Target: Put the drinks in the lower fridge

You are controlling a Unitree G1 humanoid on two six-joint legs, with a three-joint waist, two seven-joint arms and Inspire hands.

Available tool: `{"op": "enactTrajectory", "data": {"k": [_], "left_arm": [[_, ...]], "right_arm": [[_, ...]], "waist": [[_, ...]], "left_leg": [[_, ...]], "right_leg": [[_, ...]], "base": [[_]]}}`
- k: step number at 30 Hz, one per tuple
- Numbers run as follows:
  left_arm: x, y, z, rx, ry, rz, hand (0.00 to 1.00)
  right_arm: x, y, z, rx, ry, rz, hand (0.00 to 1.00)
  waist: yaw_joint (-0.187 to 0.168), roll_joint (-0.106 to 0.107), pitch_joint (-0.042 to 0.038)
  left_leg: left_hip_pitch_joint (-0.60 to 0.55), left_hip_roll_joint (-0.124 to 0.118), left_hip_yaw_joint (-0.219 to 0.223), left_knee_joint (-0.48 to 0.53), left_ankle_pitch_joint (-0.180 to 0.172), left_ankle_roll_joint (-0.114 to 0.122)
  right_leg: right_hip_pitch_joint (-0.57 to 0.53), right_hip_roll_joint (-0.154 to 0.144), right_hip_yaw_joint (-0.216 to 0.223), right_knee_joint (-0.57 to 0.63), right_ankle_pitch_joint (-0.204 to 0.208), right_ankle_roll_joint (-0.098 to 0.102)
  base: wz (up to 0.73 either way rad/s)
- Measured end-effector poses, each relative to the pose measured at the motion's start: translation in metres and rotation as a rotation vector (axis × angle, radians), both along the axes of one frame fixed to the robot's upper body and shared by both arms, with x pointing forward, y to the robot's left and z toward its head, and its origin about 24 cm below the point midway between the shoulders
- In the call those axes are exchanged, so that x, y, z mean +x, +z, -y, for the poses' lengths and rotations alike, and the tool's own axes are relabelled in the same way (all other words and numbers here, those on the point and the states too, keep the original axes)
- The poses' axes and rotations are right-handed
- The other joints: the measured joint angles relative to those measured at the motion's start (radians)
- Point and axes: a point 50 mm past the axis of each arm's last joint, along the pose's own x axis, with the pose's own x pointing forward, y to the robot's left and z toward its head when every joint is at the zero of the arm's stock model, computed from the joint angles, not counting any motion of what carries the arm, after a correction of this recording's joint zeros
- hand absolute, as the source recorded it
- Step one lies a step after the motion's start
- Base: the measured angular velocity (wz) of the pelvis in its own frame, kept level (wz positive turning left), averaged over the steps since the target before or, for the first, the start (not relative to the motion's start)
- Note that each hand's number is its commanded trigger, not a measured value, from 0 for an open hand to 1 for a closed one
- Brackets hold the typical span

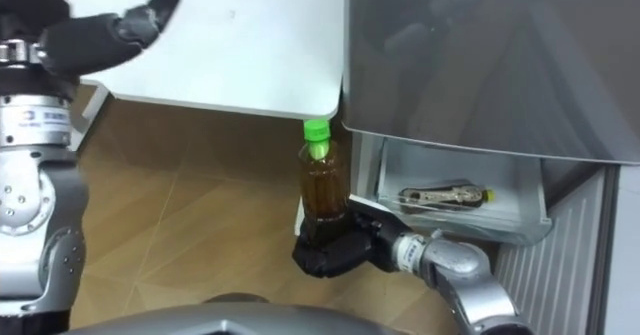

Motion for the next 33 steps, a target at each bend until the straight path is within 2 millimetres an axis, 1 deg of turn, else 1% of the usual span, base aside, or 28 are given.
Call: {"op": "enactTrajectory", "data": {"k": [2, 4, 6, 10, 12, 14, 15, 17, 18, 20, 21, 23, 24, 26, 29, 30, 33], "left_arm": [[-0.003, -0.004, -0.008, -0.006, 0.055, -0.017, 0.0], [-0.005, -0.008, -0.013, -0.007, 0.092, -0.036, 0.0], [-0.005, -0.014, -0.017, 0.001, 0.13, -0.062, 0.0], [-0.008, -0.042, -0.029, -0.029, 0.226, -0.18, 0.0], [-0.009, -0.055, -0.033, -0.039, 0.258, -0.234, 0.0], [-0.013, -0.081, -0.038, -0.052, 0.294, -0.343, 0.0], [-0.015, -0.086, -0.039, -0.056, 0.301, -0.367, 0.0], [-0.024, -0.105, -0.041, -0.085, 0.322, -0.451, 0.0], [-0.026, -0.109, -0.042, -0.086, 0.328, -0.47, 0.0], [-0.032, -0.125, -0.045, -0.09, 0.361, -0.545, 0.0], [-0.034, -0.129, -0.046, -0.091, 0.368, -0.564, 0.0], [-0.042, -0.146, -0.047, -0.097, 0.386, -0.649, 0.0], [-0.044, -0.15, -0.047, -0.105, 0.393, -0.67, 0.0], [-0.053, -0.167, -0.045, -0.109, 0.409, -0.761, 0.0], [-0.062, -0.181, -0.041, -0.112, 0.404, -0.84, 0.0], [-0.064, -0.184, -0.041, -0.118, 0.407, -0.853, 0.0], [-0.077, -0.199, -0.04, -0.152, 0.423, -0.94, 0.0]], "right_arm": [[0.0, 0.0, 0.001, -0.003, -0.001, 0.001, 1.0], [0.001, 0.0, 0.003, -0.004, -0.013, 0.003, 1.0], [-0.001, 0.0, 0.005, -0.004, -0.036, 0.001, 1.0], [-0.01, -0.004, 0.007, -0.025, -0.064, -0.02, 1.0], [-0.01, -0.005, 0.008, -0.033, -0.07, -0.02, 1.0], [-0.01, -0.005, 0.009, -0.044, -0.082, -0.016, 1.0], [-0.009, -0.005, 0.009, -0.047, -0.085, -0.015, 1.0], [-0.009, -0.005, 0.008, -0.053, -0.091, -0.012, 1.0], [-0.009, -0.005, 0.007, -0.052, -0.091, -0.013, 1.0], [-0.009, -0.006, 0.005, -0.051, -0.097, -0.013, 1.0], [-0.009, -0.006, 0.005, -0.051, -0.099, -0.013, 1.0], [-0.008, -0.007, 0.003, -0.055, -0.103, -0.018, 1.0], [-0.008, -0.007, 0.002, -0.055, -0.102, -0.017, 1.0], [-0.005, -0.006, -0.002, -0.058, -0.084, -0.012, 1.0], [-0.004, -0.006, -0.002, -0.057, -0.085, -0.014, 1.0], [-0.004, -0.006, -0.002, -0.058, -0.086, -0.013, 1.0], [-0.004, -0.006, -0.003, -0.056, -0.1, -0.019, 1.0]], "waist": [[0.001, -0.001, 0.0008], [0.009, -0.001, 0.0009], [0.016, -0.003, -0.0007], [0.03, -0.003, -0.0002], [0.042, -0.001, 0.0004], [0.05, -0.001, 0.0007], [0.051, -0.002, 0.0002], [0.053, -0.007, 0.0012], [0.054, -0.009, 0.0013], [0.068, -0.017, -0.0007], [0.072, -0.017, -0.0009], [0.083, -0.02, -0.0012], [0.085, -0.021, -0.0011], [0.086, -0.023, 0.0], [0.101, -0.025, 0.0002], [0.101, -0.026, 0.0003], [0.1, -0.025, 0.0005]], "left_leg": [[-0.001, 0.0, 0.0, -0.001, 0.0, 0.0], [-0.001, -0.001, 0.0, -0.004, 0.0, 0.0], [0.0, -0.001, -0.001, -0.009, 0.0, 0.0], [0.017, -0.002, -0.002, -0.019, 0.0, -0.001], [0.018, -0.001, -0.001, -0.024, -0.001, -0.001], [0.011, 0.0, -0.002, -0.024, -0.001, -0.001], [0.007, 0.0, -0.002, -0.023, -0.001, -0.001], [-0.001, 0.0, -0.003, -0.02, -0.001, -0.001], [0.0, 0.0, -0.003, -0.02, -0.001, -0.001], [0.001, 0.0, -0.001, -0.023, -0.001, -0.001], [0.002, 0.001, -0.001, -0.023, -0.001, -0.002], [0.007, 0.0, 0.001, -0.025, -0.001, -0.002], [0.007, 0.0, 0.001, -0.025, -0.001, -0.002], [0.001, 0.001, -0.001, -0.022, -0.002, -0.002], [-0.002, 0.002, 0.005, -0.019, -0.004, -0.002], [-0.003, 0.002, 0.005, -0.018, -0.005, -0.002], [-0.004, 0.003, 0.003, -0.017, -0.008, -0.001]], "right_leg": [[-0.001, -0.001, -0.001, -0.001, 0.0, 0.001], [0.0, -0.001, -0.002, -0.005, -0.001, 0.001], [0.003, -0.001, -0.003, -0.013, 0.0, 0.0], [0.016, 0.0, 0.001, -0.015, 0.0, 0.0], [0.013, 0.001, 0.004, -0.015, 0.0, 0.0], [0.006, 0.001, 0.003, -0.013, 0.0, 0.0], [0.002, 0.001, 0.001, -0.013, 0.0, 0.0], [-0.003, 0.0, 0.0, -0.013, 0.0, -0.001], [-0.003, 0.0, 0.0, -0.013, 0.0, -0.001], [-0.004, 0.0, 0.0, -0.014, 0.0, 0.0], [-0.003, 0.0, 0.0, -0.014, 0.0, 0.0], [0.001, 0.0, -0.003, -0.014, 0.001, 0.0], [0.001, 0.0, -0.005, -0.014, 0.001, 0.0], [-0.002, 0.001, -0.008, -0.014, 0.001, -0.001], [-0.005, 0.001, -0.005, -0.014, 0.001, -0.001], [-0.005, 0.001, -0.006, -0.013, 0.001, -0.001], [-0.003, 0.001, -0.004, -0.011, 0.001, -0.001]], "base": [[0.0], [0.0], [0.0], [0.0], [-0.05], [0.0], [0.03], [0.03], [0.0], [-0.02], [-0.05], [0.0], [0.0], [0.0], [0.0], [0.0], [-0.01]]}}
